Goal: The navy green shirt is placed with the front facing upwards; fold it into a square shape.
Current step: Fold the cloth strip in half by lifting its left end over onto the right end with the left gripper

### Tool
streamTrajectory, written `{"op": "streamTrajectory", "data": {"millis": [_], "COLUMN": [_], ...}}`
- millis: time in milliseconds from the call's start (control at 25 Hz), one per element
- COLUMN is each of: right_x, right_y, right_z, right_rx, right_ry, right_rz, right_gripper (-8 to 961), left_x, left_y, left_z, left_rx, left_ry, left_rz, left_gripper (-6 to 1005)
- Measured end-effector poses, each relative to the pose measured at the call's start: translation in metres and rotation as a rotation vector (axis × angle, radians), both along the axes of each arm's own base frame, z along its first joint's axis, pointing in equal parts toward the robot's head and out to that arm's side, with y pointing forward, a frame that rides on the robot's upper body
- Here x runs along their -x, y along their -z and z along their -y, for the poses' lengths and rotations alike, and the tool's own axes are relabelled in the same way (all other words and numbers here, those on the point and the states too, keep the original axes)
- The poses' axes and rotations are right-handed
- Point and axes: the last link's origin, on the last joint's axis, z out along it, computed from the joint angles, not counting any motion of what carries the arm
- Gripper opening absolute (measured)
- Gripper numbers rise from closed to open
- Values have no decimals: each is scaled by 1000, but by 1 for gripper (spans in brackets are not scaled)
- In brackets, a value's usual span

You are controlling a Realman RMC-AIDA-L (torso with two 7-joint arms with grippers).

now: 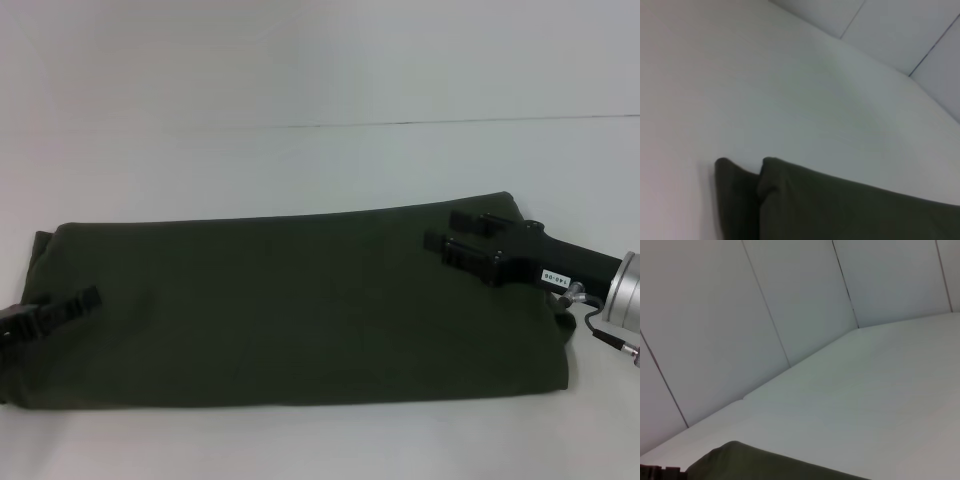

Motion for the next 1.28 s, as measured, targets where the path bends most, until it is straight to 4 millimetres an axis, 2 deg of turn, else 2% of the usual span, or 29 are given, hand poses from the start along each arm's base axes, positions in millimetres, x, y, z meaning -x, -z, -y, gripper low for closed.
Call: {"op": "streamTrajectory", "data": {"millis": [240,640,1040,1280], "right_x": [0,2,7,20], "right_y": [-1,-1,5,17], "right_z": [-1,-2,-1,4], "right_rx": [1,1,32,111], "right_ry": [-2,-4,-33,-157], "right_rz": [1,-1,14,72], "right_gripper": [629,632,635,636], "left_x": [4,7,13,1], "left_y": [3,-2,-2,-21], "left_z": [1,18,25,24], "left_rx": [-1,10,22,-23], "left_ry": [-23,-4,-22,49], "left_rz": [-4,23,-1,44], "left_gripper": [937,936,937,937]}}
